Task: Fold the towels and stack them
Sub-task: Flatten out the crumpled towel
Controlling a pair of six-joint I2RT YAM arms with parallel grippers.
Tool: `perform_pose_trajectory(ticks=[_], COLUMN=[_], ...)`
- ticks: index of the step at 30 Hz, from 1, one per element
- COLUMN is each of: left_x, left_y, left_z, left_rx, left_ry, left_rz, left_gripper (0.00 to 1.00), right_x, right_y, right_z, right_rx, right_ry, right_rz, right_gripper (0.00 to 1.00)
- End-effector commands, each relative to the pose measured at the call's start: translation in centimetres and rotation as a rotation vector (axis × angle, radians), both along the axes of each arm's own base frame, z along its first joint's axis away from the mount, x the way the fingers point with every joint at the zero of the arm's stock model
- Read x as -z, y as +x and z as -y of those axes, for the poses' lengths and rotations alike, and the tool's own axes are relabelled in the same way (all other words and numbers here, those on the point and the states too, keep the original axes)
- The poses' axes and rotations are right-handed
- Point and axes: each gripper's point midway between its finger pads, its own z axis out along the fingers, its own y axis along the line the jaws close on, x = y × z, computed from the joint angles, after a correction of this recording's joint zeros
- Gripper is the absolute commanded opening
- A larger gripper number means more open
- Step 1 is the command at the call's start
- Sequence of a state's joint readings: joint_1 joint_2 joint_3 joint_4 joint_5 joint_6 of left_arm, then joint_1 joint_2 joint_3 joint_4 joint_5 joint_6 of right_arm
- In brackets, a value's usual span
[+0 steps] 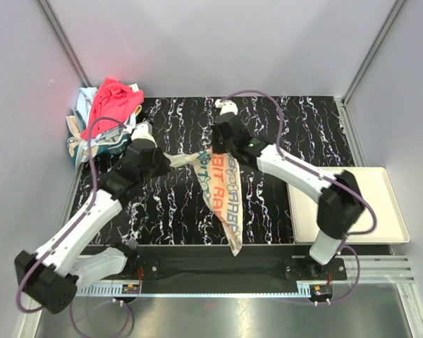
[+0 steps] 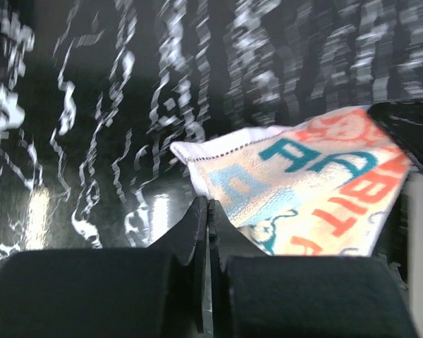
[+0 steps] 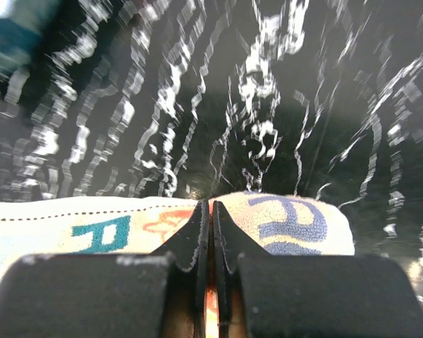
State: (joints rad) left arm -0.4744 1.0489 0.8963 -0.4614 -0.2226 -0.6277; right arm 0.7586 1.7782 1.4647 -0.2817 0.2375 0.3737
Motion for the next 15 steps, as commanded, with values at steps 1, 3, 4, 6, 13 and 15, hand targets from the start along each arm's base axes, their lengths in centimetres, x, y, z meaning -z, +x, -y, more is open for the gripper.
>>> perform_pose_trajectory(ticks=[1,3,4,6,13,15], left_x=[-8.5,-12.2,-13.4,-15.6,-20.5,-21.3], left_y=[-1.4,-3.3,-4.0,-5.4,-9.8,-10.3], left_z=[-0.2,0.4,0.5,0.9,0.9,0.9], left_rx=[0.019,0.063,0.078,0.121,0.224,0.235], left_ry=[0.005,-0.032,-0.046,-0.079,-0.208,-0.233], left_rz=[0.197,0.281,0.31,0.349,0.46,0.476], left_gripper=[0.0,0.0,0.0,0.0,0.0,0.0], right_x=[-7.3,-10.0,-11.0,-13.0,-16.9,-17.7], right_y=[-1.4,-3.1,-3.9,-5.6,-11.0,-11.7], right_z=[1.7,2.4,2.3,3.1,4.7,5.1], right_rx=[0.019,-0.008,-0.018,-0.04,-0.113,-0.119], right_ry=[0.012,0.022,0.029,0.05,0.134,0.152], right_rz=[0.181,0.24,0.263,0.308,0.368,0.374], right_gripper=[0.0,0.0,0.01,0.0,0.02,0.01])
